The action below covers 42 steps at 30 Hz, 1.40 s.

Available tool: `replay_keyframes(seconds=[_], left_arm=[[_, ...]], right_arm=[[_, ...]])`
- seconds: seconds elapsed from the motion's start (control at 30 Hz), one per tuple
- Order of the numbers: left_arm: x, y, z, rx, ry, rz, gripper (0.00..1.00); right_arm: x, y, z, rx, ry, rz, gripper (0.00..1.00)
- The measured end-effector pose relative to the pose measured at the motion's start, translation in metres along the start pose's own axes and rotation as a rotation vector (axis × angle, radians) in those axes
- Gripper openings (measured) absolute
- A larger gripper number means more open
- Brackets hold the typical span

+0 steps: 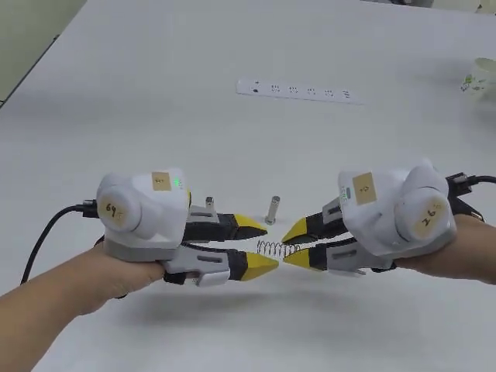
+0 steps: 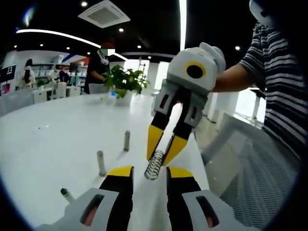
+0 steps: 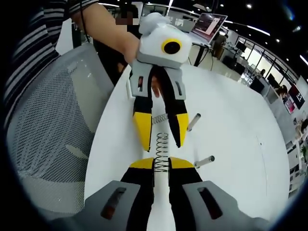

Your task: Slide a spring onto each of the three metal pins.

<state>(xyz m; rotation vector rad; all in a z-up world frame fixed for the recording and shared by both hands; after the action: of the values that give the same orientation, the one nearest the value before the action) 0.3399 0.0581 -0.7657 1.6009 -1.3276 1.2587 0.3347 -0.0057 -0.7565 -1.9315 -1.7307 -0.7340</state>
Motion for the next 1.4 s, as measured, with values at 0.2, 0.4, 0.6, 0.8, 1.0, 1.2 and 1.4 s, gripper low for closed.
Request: replay_keyframes(seconds=[0.2,0.4,0.6,0.8,1.0,1.2,1.4], left_arm=[[-0.0003,0.0005,0.0012,-0.013,0.004,-0.002,0.14],[0.0002,0.0006,0.0026,-0.02,0.006,0.001,0.1],[0.0012,-0.0008,0.0021,-0.019,0.01,0.004,0.06],[0.0012,-0.0006,0.0017,-0.023,0.009,0.011,0.05],[0.0017,0.001,0.0021,-0.028,0.005,0.027,0.04],[0.001,0.0027,0.0021,-0.037,0.0,0.029,0.04],[0.001,0.0052,0.0022,-0.054,-0.005,0.026,0.03]], right_arm=[[0.0002,0.0016,-0.0007,0.001,0.001,0.002,0.07],[0.0006,0.0015,-0.0006,0.006,0.0,0.0,0.07],[0.0019,0.0024,-0.0004,0.011,0.0,-0.002,0.07],[0.0025,0.0021,-0.0001,0.015,0.002,0.001,0.07],[0.002,0.0012,0.0003,0.019,0.002,0.005,0.07],[0.0014,-0.0009,0.0012,0.02,0.001,0.012,0.07],[-0.0008,-0.0027,0.0018,0.019,-0.007,0.011,0.08]])
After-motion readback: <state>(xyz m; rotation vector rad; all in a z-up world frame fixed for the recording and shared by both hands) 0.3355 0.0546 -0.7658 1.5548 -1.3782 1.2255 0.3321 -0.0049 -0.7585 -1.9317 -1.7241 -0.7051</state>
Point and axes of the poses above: the centre of the closed fingertips' face, and the gripper's own axes: z roughly forward along the fingers, y roughly to its right, x roughly out of its top, the point moved 4 cm from there along -z, roughly backward along the fingers, and after that the axes turned 14 degrees about z, right-handed, at the moved point
